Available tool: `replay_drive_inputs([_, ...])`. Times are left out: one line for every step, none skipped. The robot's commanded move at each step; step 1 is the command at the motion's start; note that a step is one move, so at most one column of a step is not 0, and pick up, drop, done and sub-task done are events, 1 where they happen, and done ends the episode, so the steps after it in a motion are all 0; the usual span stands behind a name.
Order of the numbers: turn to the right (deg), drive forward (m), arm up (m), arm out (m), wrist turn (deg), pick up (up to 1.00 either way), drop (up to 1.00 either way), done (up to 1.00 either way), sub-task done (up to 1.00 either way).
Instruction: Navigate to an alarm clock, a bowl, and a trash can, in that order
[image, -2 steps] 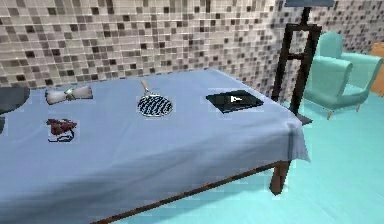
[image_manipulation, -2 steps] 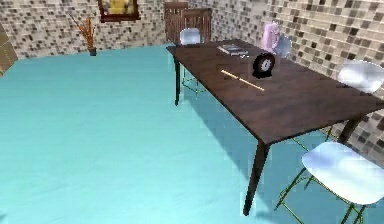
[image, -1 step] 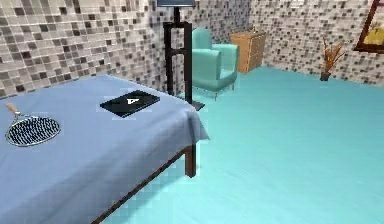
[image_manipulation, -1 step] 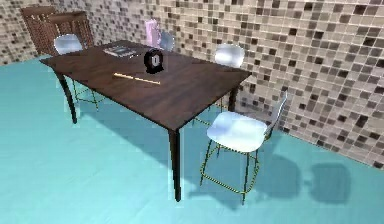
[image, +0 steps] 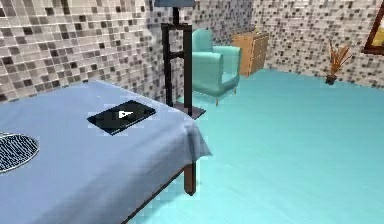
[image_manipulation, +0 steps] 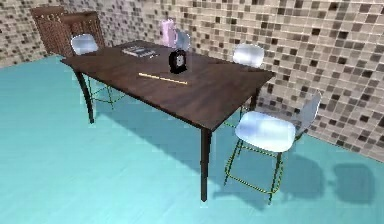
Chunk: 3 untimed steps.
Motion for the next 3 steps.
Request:
replay_drive_inputs([45.0, 0.00, 0.00, 0.00, 0.0, 0.00, 0.00, 0.00, 0.00])
replay_drive_inputs([6.0, 0.00, 0.00, 0.00, 0.0, 0.00, 0.00, 0.00, 0.00])
replay_drive_inputs([0.0, 0.75, 0.00, 0.00, 0.0, 0.00, 0.00, 0.00, 0.00])
